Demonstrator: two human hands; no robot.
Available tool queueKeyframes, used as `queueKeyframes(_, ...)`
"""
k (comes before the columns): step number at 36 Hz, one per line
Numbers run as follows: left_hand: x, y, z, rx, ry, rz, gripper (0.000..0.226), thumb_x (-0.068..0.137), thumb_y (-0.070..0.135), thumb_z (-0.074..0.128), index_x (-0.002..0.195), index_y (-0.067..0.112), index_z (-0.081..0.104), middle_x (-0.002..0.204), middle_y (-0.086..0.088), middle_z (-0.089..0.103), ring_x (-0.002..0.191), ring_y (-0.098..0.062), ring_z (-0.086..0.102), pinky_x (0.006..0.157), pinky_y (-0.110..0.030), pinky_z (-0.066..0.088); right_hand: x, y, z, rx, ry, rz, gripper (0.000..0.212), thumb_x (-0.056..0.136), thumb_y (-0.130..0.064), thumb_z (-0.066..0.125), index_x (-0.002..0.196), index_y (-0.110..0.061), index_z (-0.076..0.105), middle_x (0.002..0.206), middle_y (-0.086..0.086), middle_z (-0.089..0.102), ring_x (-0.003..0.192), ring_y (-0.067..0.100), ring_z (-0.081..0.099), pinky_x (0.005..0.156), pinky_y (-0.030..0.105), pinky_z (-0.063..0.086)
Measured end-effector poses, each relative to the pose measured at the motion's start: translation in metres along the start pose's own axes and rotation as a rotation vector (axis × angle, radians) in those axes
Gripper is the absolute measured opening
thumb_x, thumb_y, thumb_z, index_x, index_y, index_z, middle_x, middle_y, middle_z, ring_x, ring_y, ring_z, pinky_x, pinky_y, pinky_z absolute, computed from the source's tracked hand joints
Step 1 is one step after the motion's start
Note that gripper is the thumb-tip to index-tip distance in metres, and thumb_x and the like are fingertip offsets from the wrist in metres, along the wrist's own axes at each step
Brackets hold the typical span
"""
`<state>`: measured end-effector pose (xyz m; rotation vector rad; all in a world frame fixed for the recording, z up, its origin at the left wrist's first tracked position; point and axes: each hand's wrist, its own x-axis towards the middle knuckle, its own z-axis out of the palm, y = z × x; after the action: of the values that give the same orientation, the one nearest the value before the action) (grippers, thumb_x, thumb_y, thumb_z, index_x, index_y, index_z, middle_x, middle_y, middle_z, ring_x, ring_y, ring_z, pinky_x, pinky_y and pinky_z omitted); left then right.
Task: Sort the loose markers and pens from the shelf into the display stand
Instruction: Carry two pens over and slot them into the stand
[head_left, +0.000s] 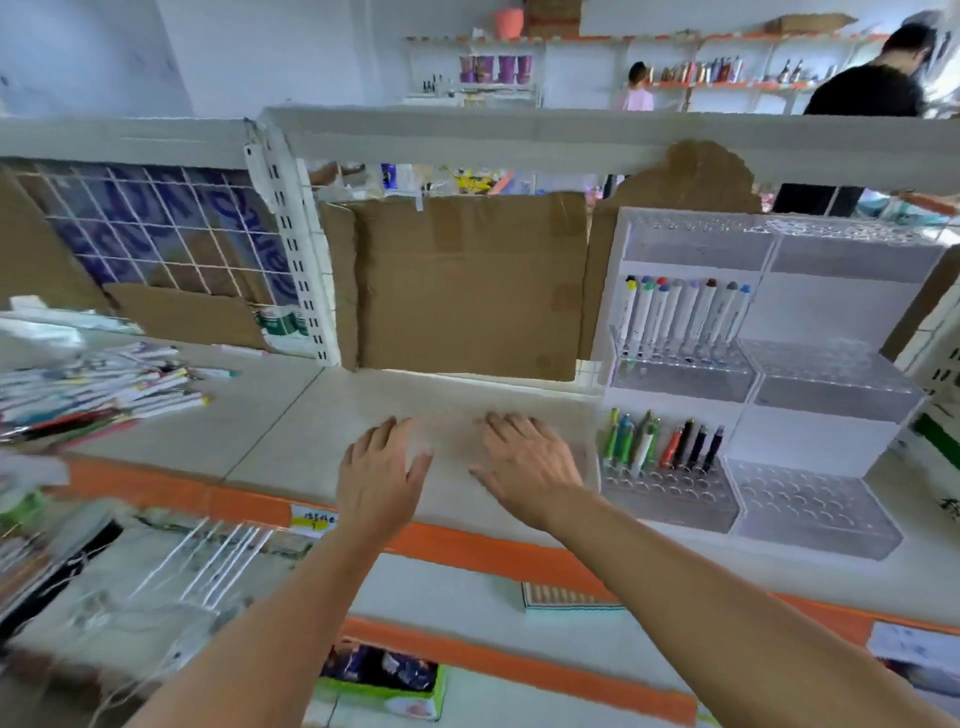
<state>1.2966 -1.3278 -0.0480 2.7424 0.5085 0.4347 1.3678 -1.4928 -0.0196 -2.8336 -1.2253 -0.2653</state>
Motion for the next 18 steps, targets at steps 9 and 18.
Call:
queueKeyframes(9,-0.049,-0.102,-0.043,0.184,-0.033,-0.342,0.069,0.093,0.063,0.017,0.147,0.022,0.028,0.154,-0.002,0.028,0.142,-0.024,0.023,0.115,-0.041,0.019,0.050,-0.088,0.006,0.056,-0.109,-0.169,0.064,0.098,-0.052,0.029,0.151,-0.021,0.010,0.159,0.001,0.011,0.144,0.023,0.012,0.117,0.038,0.009)
queueKeyframes(18,-0.077,-0.196,-0.102,0.191,-0.056,-0.472,0.063,0.097,0.058,0.015,0.152,0.028,0.009,0.160,0.002,0.005,0.147,-0.019,0.004,0.119,-0.042,0.005,0.103,-0.192,0.005,0.046,-0.087,-0.311,0.062,0.098,-0.053,0.027,0.150,-0.021,0.014,0.156,0.001,0.018,0.141,0.024,0.018,0.114,0.039,0.014)
